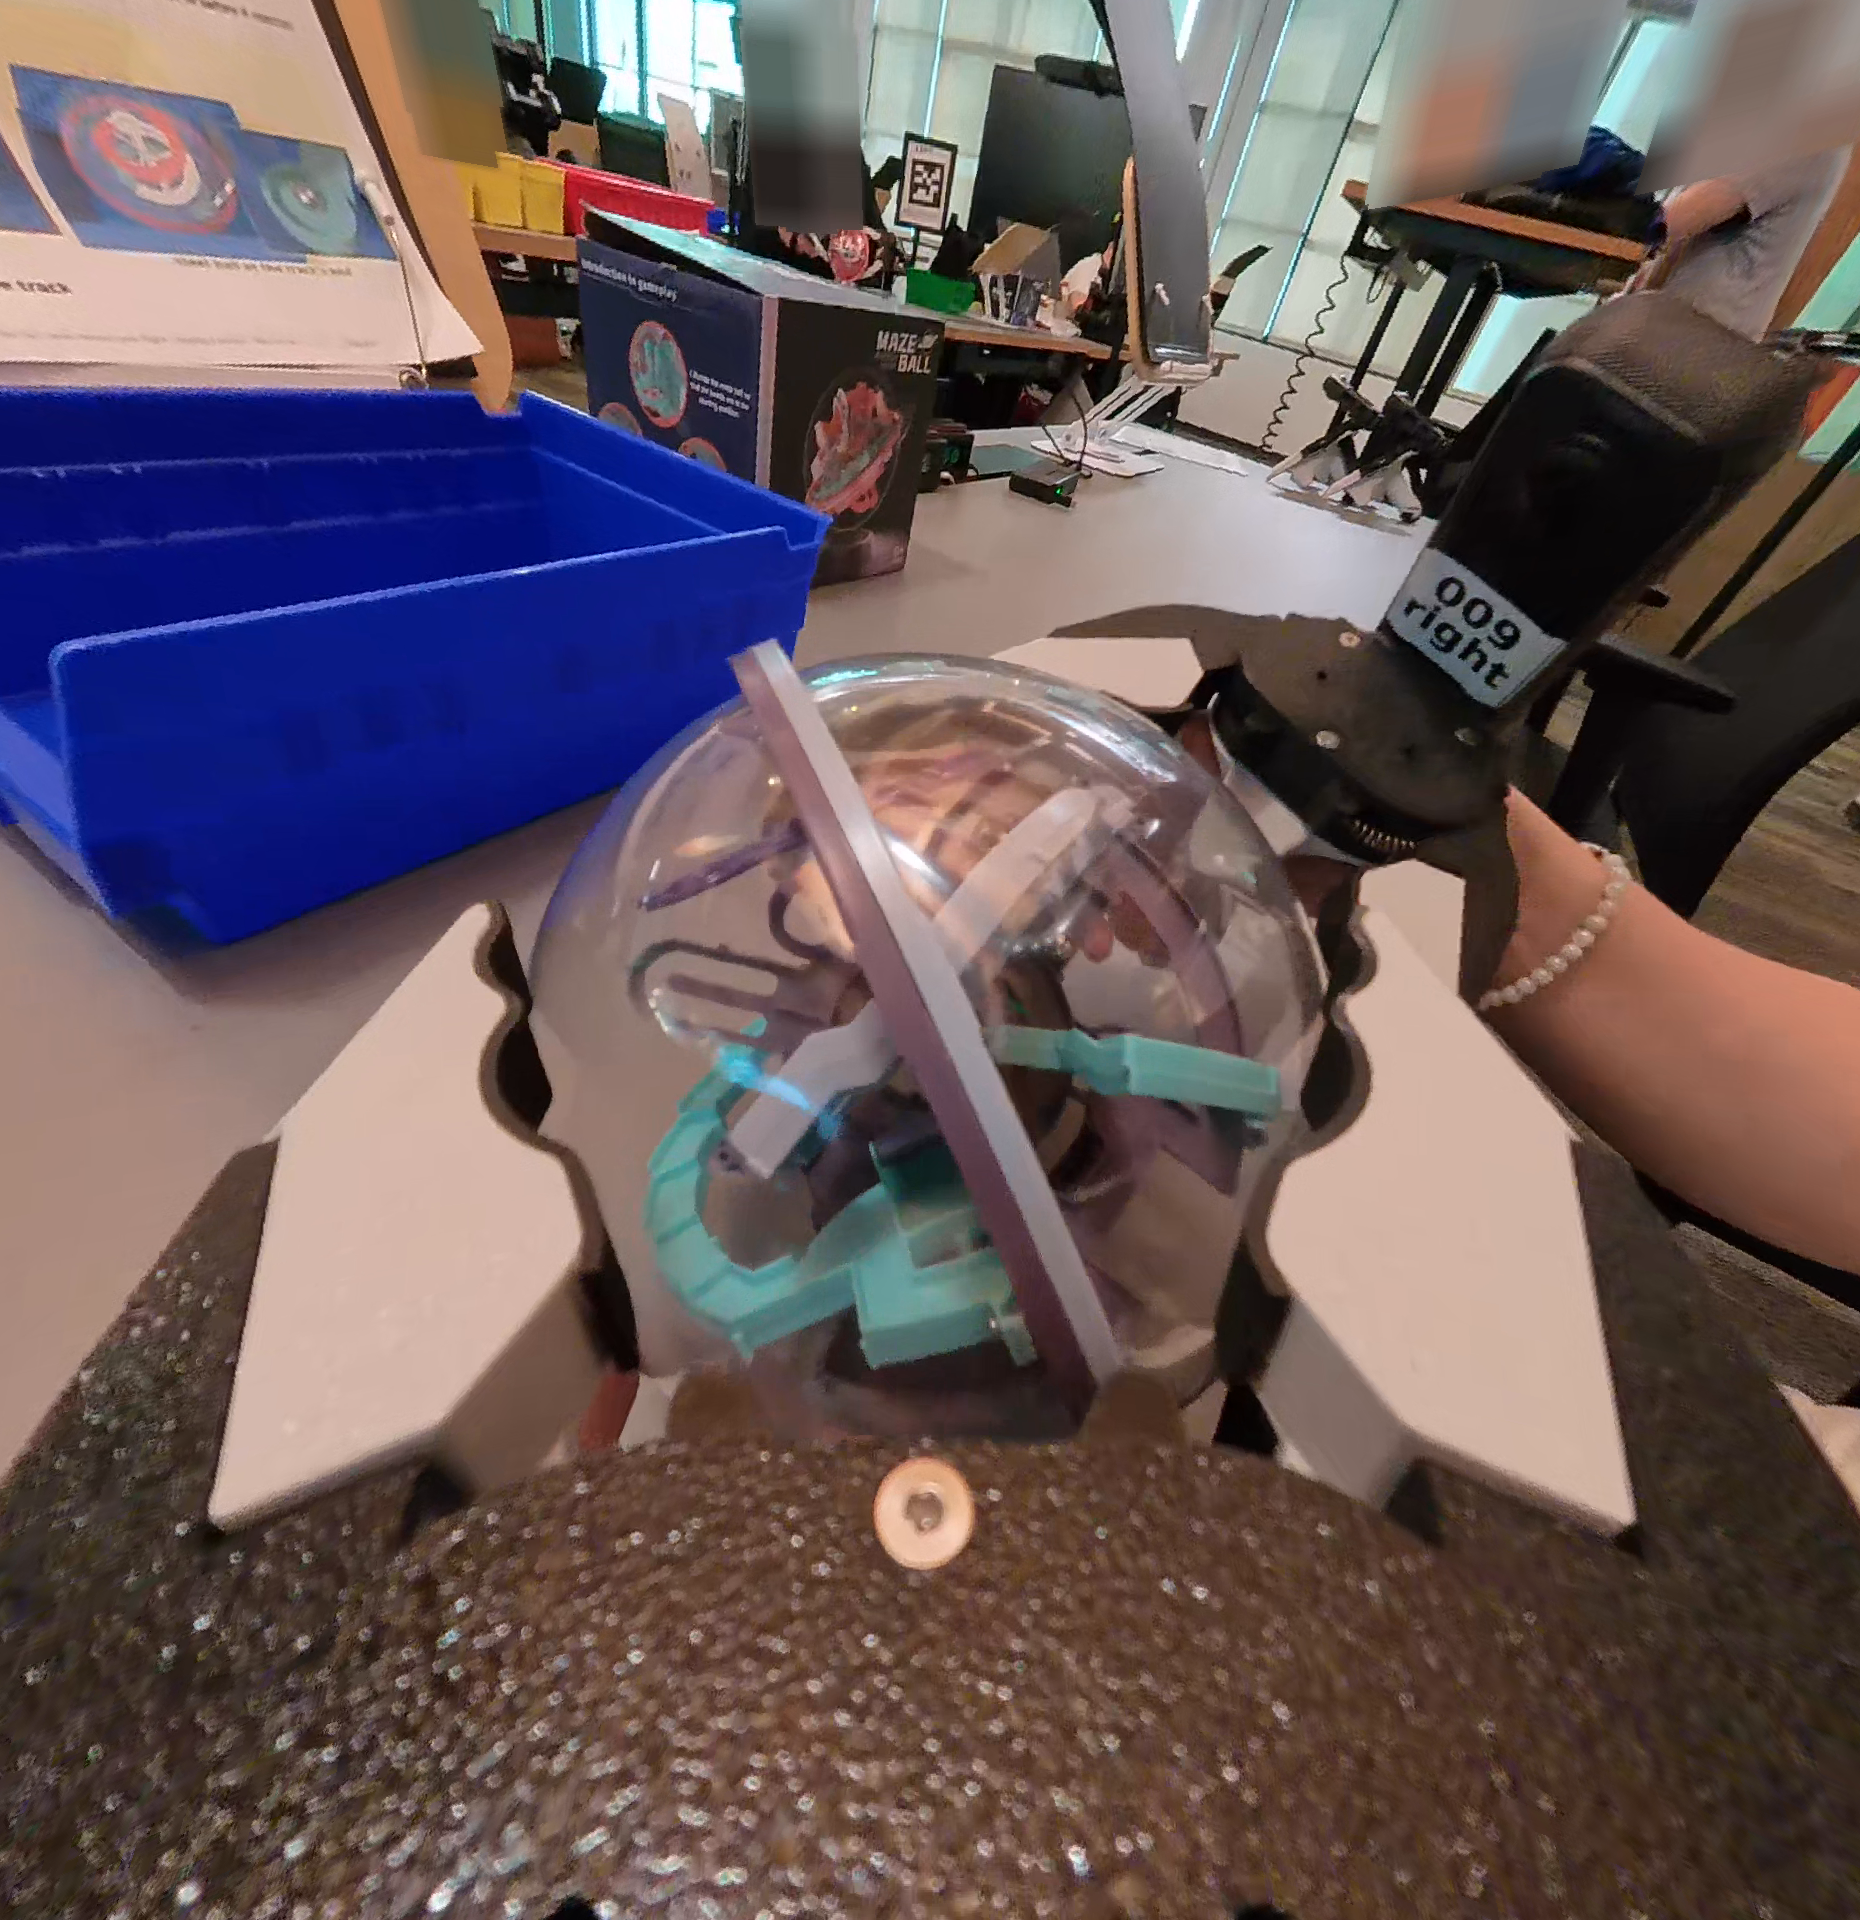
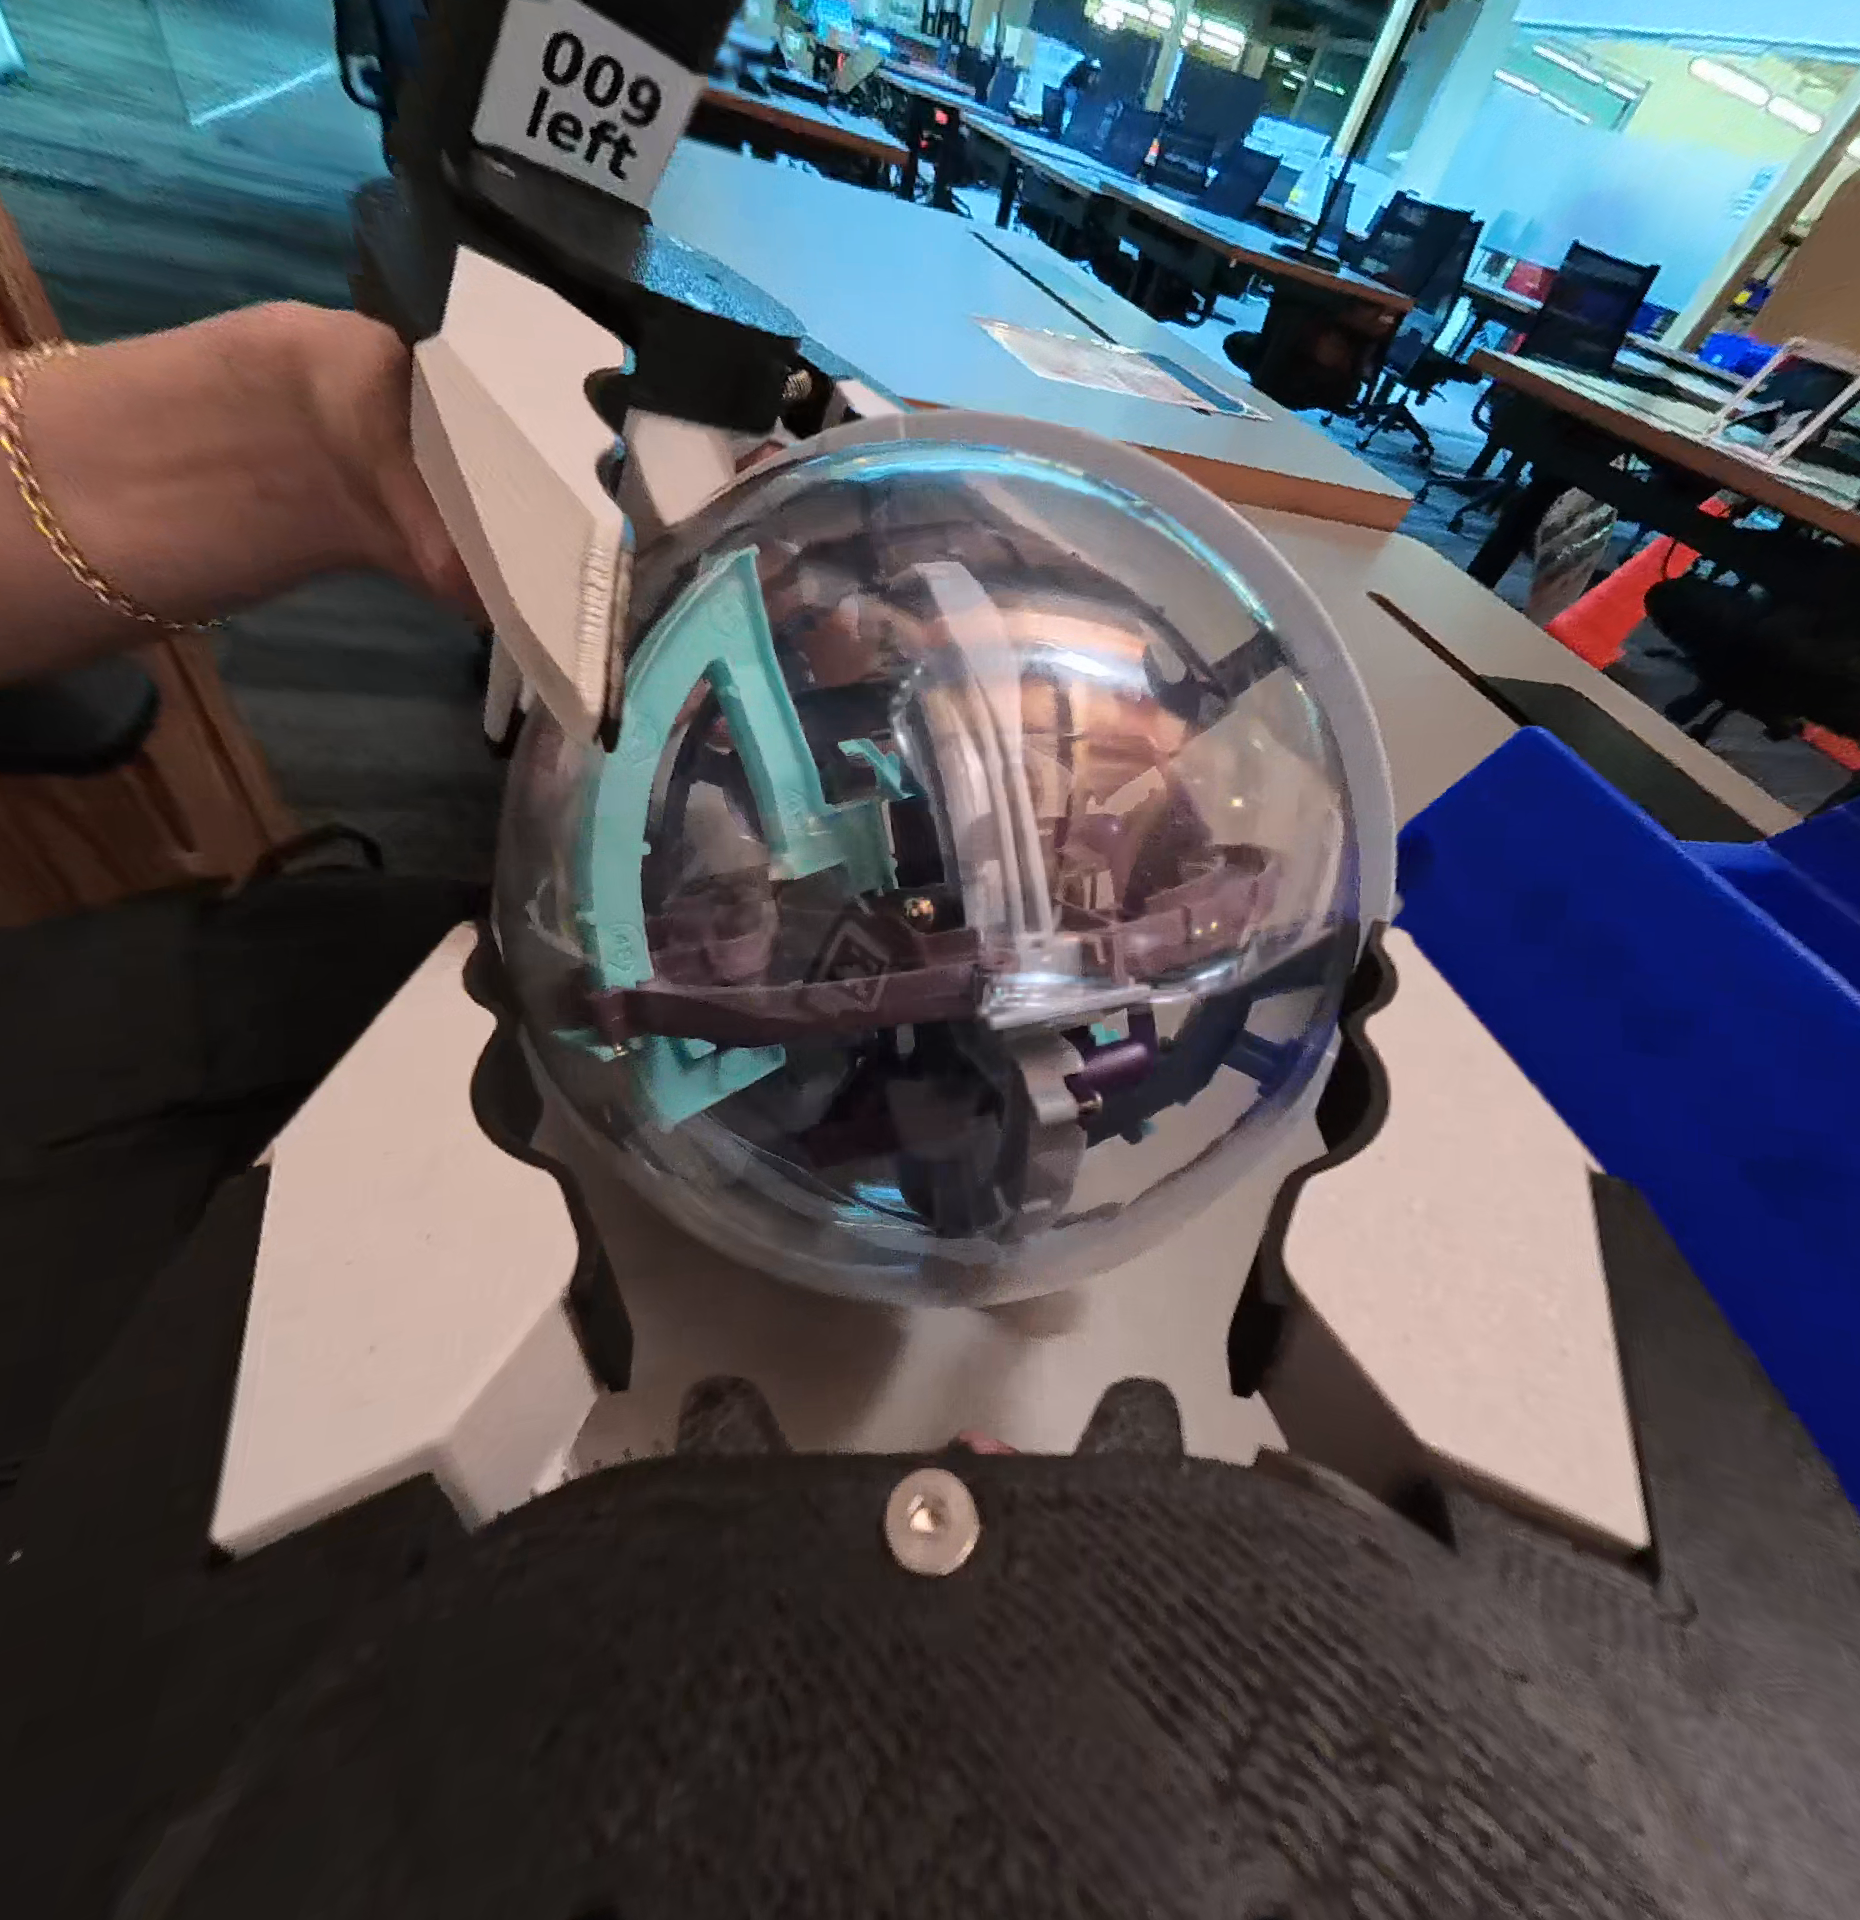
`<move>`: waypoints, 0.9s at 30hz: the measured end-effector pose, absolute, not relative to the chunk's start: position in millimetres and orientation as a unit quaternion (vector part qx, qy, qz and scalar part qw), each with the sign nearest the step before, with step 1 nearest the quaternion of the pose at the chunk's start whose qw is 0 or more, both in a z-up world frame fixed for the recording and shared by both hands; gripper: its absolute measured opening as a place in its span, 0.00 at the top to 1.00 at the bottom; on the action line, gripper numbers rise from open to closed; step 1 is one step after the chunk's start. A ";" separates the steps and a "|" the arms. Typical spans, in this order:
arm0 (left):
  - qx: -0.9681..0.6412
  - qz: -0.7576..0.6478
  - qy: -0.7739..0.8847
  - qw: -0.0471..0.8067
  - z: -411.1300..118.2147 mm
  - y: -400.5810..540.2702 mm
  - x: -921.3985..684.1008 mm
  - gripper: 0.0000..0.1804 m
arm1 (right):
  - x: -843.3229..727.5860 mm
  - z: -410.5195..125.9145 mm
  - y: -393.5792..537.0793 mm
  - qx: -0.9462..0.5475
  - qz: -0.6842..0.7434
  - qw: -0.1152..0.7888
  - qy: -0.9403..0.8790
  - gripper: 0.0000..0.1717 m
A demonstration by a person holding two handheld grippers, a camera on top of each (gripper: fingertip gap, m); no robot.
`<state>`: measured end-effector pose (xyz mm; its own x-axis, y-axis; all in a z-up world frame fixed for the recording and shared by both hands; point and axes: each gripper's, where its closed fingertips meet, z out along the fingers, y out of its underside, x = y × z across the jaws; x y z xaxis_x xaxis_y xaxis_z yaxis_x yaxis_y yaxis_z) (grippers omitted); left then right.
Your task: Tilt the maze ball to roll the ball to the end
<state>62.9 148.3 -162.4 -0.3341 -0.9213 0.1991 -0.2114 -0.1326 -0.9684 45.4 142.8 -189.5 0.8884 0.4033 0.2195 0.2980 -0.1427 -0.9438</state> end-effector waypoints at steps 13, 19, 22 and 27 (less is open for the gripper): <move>-0.447 -0.601 0.578 0.323 -156.8 154.4 60.1 0.22 | 47.3 -192.2 148.6 -0.773 0.199 0.595 -0.094 0.13; -0.481 -0.590 0.581 0.290 -163.5 153.5 59.2 0.18 | 38.6 -195.4 152.0 -0.770 0.148 0.603 -0.144 0.08; -0.519 -0.579 0.573 0.259 -169.4 154.1 59.3 0.15 | 35.5 -193.2 151.8 -0.760 0.109 0.614 -0.183 0.09; -0.519 -0.578 0.582 0.240 -172.9 148.1 57.2 0.13 | 32.7 -192.6 147.8 -0.753 0.124 0.615 -0.199 0.09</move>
<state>57.2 148.1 -172.9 -0.3461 -0.8816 0.3210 -0.3275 -0.2071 -0.9219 32.7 147.8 -192.6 0.8902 0.4518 0.0584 0.1471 -0.1638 -0.9755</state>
